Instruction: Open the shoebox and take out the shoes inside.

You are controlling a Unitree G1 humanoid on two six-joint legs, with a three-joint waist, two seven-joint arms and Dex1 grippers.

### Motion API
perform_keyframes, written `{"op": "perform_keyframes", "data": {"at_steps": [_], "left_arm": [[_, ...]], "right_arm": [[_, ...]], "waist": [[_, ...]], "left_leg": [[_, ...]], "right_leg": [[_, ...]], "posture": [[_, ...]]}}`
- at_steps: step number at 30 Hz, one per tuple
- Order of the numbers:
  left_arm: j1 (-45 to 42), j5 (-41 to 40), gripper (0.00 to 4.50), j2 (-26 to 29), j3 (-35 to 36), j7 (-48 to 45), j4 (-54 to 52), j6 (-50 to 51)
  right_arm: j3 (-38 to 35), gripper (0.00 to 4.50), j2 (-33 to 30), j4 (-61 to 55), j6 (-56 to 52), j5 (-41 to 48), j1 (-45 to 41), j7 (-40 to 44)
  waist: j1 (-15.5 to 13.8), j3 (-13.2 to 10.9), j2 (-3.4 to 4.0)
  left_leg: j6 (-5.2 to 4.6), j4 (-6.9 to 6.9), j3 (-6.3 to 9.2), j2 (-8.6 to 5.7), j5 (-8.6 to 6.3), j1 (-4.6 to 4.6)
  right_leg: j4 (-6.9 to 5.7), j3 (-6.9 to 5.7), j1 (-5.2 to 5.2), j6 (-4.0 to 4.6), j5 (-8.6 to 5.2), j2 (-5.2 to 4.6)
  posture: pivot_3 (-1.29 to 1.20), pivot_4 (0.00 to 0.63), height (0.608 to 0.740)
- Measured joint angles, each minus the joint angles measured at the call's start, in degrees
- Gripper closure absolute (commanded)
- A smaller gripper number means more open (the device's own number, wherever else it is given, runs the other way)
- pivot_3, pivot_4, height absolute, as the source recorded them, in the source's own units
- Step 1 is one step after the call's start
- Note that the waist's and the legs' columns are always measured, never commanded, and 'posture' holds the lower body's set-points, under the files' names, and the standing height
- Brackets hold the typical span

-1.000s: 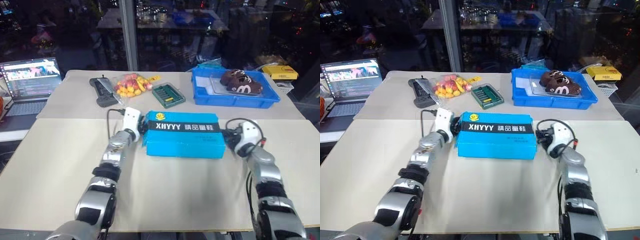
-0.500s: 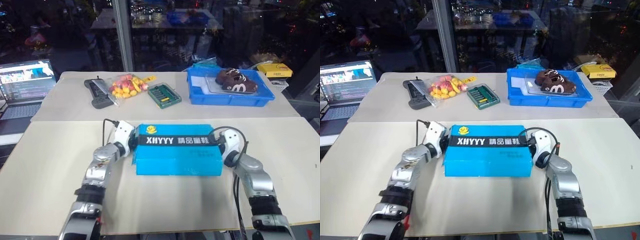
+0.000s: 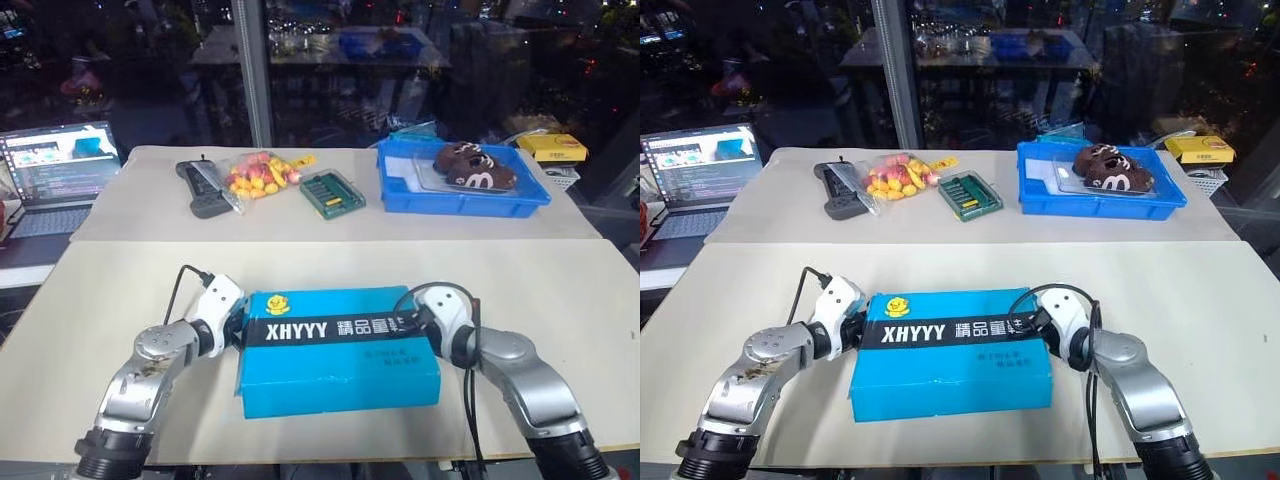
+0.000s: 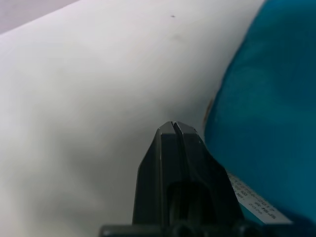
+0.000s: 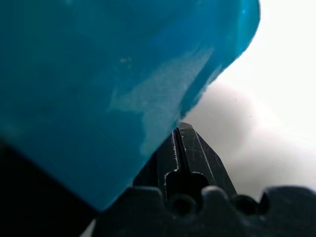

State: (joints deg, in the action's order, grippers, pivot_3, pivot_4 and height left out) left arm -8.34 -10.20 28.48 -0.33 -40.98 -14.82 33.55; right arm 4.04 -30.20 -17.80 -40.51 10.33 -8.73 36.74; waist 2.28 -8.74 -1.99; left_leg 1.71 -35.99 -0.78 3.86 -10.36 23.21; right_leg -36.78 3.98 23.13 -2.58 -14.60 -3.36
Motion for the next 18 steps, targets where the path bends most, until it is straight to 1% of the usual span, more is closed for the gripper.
{"op": "perform_keyframes", "data": {"at_steps": [1, 2, 3, 4, 6, 7, 8, 9, 10, 13, 14, 15, 18], "left_arm": [[-0.6, 0.33, 4.5, -0.08, -0.41, 0.06, 1.12, -0.8], [-1.61, 0.8, 3.99, -0.28, -0.85, 0.21, 2.52, -1.13], [-2.66, 1.1, 3.79, -0.43, -0.94, 0.43, 3.95, -1.35], [-3.95, 1.16, 3.49, -0.38, -0.73, 0.82, 5.58, -1.57], [-5.87, 1.07, 2.76, -0.32, -0.73, 0.87, 7.14, -2.19], [-6.67, 1.0, 2.47, -0.13, -0.71, 0.73, 7.56, -2.3], [-7.54, 0.96, 2.17, 0.94, -0.65, 0.27, 8.07, -2.5], [-8.06, 0.95, 1.73, 2.16, -0.28, -0.13, 8.23, -2.6], [-8.22, 0.91, 1.45, 2.9, 0.05, -0.46, 8.3, -2.67], [-8.46, -0.33, 0.37, 8.69, 2.93, -3.75, 8.95, -3.42], [-8.47, -0.81, 0.11, 10.12, 4.2, -4.73, 9.09, -3.53], [-8.8, -1.61, 0.04, 12.35, 5.57, -6.4, 9.26, -3.57], [-10.4, -3.57, 0.04, 15.97, 6.66, -9.79, 9.28, -3.56]], "right_arm": [[-0.11, 4.47, -0.08, 0.28, -0.02, 0.05, -0.16, 0.21], [-0.1, 3.9, -0.19, 0.71, -0.04, 0.09, -0.63, 0.62], [-0.16, 3.69, -0.44, 1.09, -0.02, 0.23, -0.89, 1.11], [-0.6, 3.4, -0.86, 1.62, -0.01, 0.4, -1.4, 1.65], [-0.94, 2.68, -1.93, 2.48, 0.0, 1.71, -2.03, 2.85], [-1.16, 2.38, -2.58, 2.76, 0.02, 2.21, -2.12, 3.62], [-1.61, 2.05, -3.44, 3.67, 0.29, 2.48, -2.61, 4.41], [-2.54, 1.64, -4.37, 4.75, 0.57, 2.7, -3.03, 4.66], [-3.09, 1.32, -4.98, 5.59, 0.78, 2.77, -3.36, 4.79], [-8.26, 0.28, -10.75, 10.17, 2.22, 3.35, -4.58, 6.61], [-10.03, 0.06, -12.21, 11.0, 2.59, 3.57, -4.74, 7.09], [-11.96, 0.01, -14.45, 11.48, 2.76, 4.46, -5.02, 8.58], [-13.63, 0.01, -17.87, 11.42, 2.78, 6.16, -5.57, 12.0]], "waist": [[-0.02, 0.01, -0.01], [-0.04, 0.0, -0.02], [-0.04, -0.01, -0.04], [-0.05, -0.02, -0.06], [-0.05, -0.06, -0.13], [-0.04, -0.08, -0.14], [0.01, -0.08, -0.16], [0.1, -0.09, -0.15], [0.14, -0.1, -0.15], [0.03, -0.17, -0.13], [-0.03, -0.17, -0.13], [-0.1, -0.18, -0.13], [-0.13, -0.18, -0.13]], "left_leg": [[0.0, -0.02, 0.0, -0.01, 0.0, -0.01], [0.0, -0.05, 0.0, -0.01, 0.0, 0.01], [0.0, -0.06, 0.0, -0.01, 0.0, 0.02], [0.0, -0.1, 0.01, -0.01, 0.01, 0.04], [0.0, -0.1, 0.02, -0.01, 0.01, 0.1], [-0.01, -0.09, 0.02, -0.01, 0.01, 0.16], [-0.01, -0.09, 0.02, -0.01, 0.01, 0.19], [-0.01, -0.07, 0.01, -0.01, 0.01, 0.23], [-0.01, -0.06, 0.01, -0.02, 0.01, 0.25], [-0.01, 0.0, 0.01, -0.02, 0.01, 0.47], [-0.01, 0.01, 0.01, -0.02, 0.01, 0.53], [-0.01, 0.03, 0.01, -0.02, 0.01, 0.64], [-0.01, 0.05, 0.01, -0.02, 0.01, 0.71]], "right_leg": [[0.0, 0.0, -0.02, 0.0, 0.0, 0.0], [0.0, 0.0, -0.01, 0.02, 0.0, 0.0], [-0.01, 0.0, -0.01, 0.02, 0.0, 0.0], [-0.01, 0.0, 0.01, 0.02, 0.01, 0.01], [-0.01, 0.01, 0.05, 0.0, 0.03, 0.01], [0.01, 0.0, 0.09, -0.01, 0.04, 0.01], [0.01, 0.01, 0.12, -0.02, 0.04, 0.02], [0.02, 0.01, 0.16, -0.02, 0.04, 0.02], [0.02, 0.02, 0.17, -0.02, 0.04, 0.02], [0.04, 0.02, 0.4, 0.0, 0.04, 0.02], [0.03, 0.01, 0.46, 0.01, 0.04, 0.02], [0.01, 0.01, 0.59, 0.03, 0.04, 0.02], [0.0, 0.02, 0.71, 0.01, 0.03, 0.02]], "posture": [[0.0, 0.15, 0.74], [0.0, 0.15, 0.74], [0.0, 0.15, 0.74], [0.0, 0.15, 0.74], [0.0, 0.15, 0.74], [0.0, 0.15, 0.74], [0.0, 0.15, 0.74], [0.0, 0.15, 0.74], [0.0, 0.15, 0.74], [0.0, 0.15, 0.74], [0.0, 0.15, 0.74], [0.0, 0.15, 0.74], [0.0, 0.15, 0.74]]}}
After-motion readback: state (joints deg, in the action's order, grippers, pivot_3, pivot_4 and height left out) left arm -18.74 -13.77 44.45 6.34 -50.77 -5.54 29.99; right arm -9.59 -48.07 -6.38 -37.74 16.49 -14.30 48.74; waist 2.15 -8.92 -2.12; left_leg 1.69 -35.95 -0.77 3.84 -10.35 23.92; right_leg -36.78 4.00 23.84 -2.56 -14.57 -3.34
